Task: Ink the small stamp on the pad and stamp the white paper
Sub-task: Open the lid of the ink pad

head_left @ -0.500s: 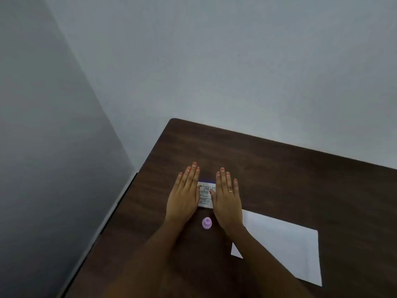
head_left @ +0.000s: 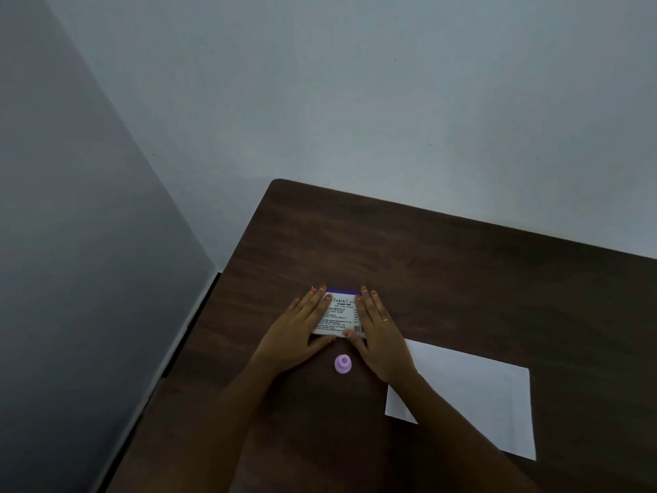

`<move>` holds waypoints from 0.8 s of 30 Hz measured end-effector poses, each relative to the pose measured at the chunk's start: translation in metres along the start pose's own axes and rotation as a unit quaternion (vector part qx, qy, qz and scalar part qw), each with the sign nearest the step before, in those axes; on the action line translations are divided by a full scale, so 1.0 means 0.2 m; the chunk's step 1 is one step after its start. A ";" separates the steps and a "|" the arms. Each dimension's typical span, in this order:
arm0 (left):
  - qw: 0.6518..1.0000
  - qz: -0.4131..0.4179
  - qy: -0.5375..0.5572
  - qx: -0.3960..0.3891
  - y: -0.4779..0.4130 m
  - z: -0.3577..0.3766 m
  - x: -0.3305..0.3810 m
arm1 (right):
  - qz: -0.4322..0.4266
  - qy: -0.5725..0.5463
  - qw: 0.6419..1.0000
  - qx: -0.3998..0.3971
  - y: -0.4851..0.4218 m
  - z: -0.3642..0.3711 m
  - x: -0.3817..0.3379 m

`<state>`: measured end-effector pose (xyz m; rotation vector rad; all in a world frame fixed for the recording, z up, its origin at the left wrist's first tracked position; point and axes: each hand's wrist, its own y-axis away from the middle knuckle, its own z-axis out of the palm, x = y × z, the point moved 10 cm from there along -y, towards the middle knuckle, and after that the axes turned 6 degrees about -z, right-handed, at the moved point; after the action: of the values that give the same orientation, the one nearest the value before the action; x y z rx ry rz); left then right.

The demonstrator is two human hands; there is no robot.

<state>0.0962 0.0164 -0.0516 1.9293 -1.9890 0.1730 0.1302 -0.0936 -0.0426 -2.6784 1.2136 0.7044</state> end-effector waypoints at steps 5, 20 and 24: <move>0.999 -0.009 0.044 0.010 0.00 -0.04 -0.05 | -0.044 0.043 0.997 -0.050 0.00 0.00 0.01; 0.996 -0.027 0.064 0.060 -0.02 -0.07 -0.09 | -0.115 0.174 0.970 -0.126 -0.03 -0.13 -0.05; 0.995 -0.029 0.071 0.069 -0.01 -0.09 -0.08 | -0.086 0.185 0.962 -0.182 -0.01 -0.04 0.04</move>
<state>0.1022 0.0380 -0.0408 1.9957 -1.8696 0.4309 0.1390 -0.0999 -0.0400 -3.2895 0.9745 0.4481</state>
